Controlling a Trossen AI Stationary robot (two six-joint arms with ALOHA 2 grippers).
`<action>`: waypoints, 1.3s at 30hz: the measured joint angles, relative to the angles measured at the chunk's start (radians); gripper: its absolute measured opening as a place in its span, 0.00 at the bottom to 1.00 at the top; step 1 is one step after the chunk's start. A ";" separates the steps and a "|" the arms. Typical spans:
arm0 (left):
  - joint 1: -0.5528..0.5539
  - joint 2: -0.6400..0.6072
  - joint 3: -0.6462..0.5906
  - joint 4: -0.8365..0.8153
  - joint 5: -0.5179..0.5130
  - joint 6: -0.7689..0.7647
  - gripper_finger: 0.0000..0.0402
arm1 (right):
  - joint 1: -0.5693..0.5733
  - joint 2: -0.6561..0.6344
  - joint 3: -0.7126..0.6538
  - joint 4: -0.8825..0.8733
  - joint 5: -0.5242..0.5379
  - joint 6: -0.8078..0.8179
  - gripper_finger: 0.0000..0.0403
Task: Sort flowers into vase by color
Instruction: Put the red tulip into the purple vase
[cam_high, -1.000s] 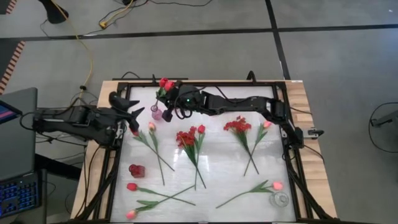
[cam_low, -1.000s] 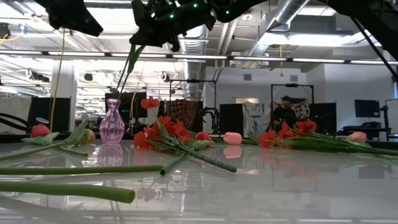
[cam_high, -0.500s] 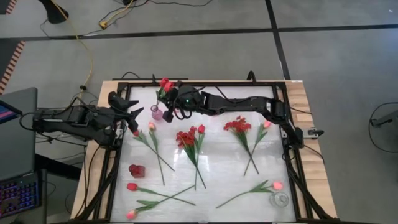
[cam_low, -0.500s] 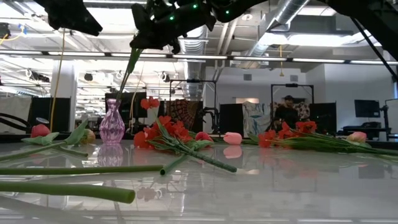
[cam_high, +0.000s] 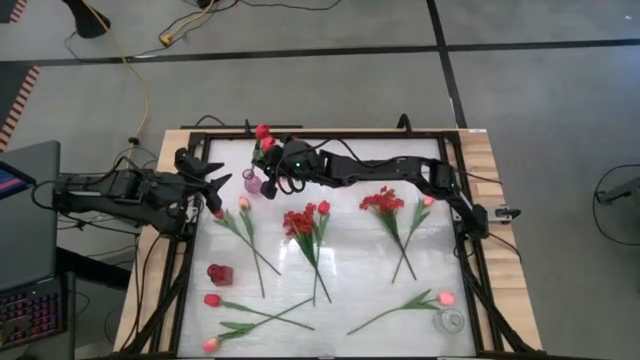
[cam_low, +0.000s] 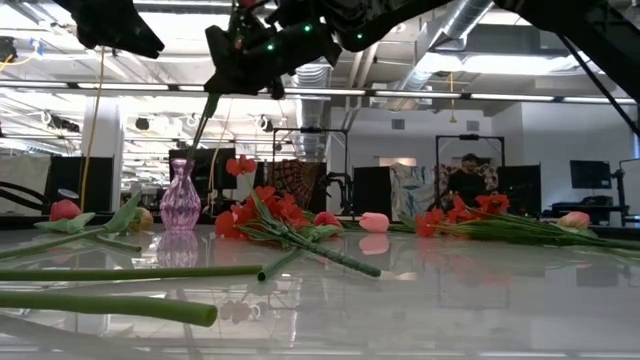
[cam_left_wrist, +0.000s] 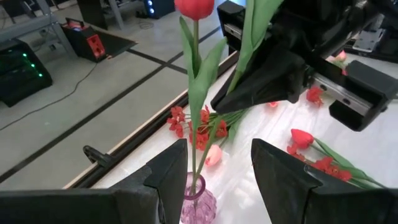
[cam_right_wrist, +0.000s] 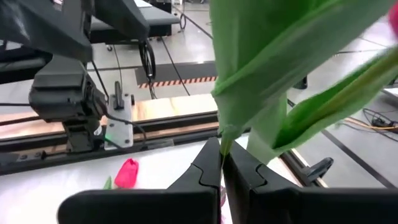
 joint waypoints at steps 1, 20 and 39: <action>0.000 0.000 0.000 0.000 0.000 0.000 0.41 | 0.000 0.000 0.000 0.000 0.000 0.000 0.08; 0.000 0.000 0.000 0.003 -0.001 0.000 0.41 | -0.007 0.001 0.064 -0.070 -0.005 -0.009 0.08; 0.000 0.000 0.000 0.003 -0.002 0.011 0.41 | -0.011 0.066 0.064 -0.016 -0.005 -0.017 0.08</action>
